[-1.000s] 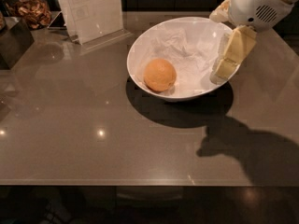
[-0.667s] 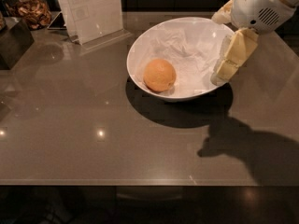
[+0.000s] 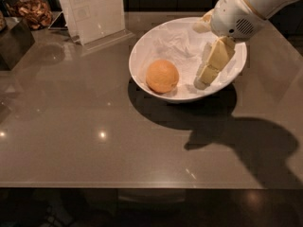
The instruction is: Pick orange from white bowl
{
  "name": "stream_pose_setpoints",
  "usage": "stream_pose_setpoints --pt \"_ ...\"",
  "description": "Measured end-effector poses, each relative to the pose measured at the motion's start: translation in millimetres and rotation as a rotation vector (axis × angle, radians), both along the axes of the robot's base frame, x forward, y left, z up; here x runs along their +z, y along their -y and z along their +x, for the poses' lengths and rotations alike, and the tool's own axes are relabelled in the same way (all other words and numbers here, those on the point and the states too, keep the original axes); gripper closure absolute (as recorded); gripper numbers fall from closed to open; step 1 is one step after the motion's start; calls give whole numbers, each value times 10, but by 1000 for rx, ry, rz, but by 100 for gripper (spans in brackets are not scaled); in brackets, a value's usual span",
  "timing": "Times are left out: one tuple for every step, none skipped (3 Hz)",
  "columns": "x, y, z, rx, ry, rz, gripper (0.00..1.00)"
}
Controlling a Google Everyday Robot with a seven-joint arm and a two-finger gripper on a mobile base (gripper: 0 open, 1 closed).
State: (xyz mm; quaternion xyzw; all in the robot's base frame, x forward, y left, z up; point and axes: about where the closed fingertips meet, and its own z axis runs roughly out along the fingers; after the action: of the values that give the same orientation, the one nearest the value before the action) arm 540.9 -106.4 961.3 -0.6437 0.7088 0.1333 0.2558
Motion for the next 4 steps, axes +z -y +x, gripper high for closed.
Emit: stream_pose_setpoints --pt "-73 -160 96 38 -16 14 0" --pt "-74 -162 98 38 -16 14 0" --pt "-81 -102 85 8 -7 31 0" --pt "-192 -210 219 30 -27 78 0"
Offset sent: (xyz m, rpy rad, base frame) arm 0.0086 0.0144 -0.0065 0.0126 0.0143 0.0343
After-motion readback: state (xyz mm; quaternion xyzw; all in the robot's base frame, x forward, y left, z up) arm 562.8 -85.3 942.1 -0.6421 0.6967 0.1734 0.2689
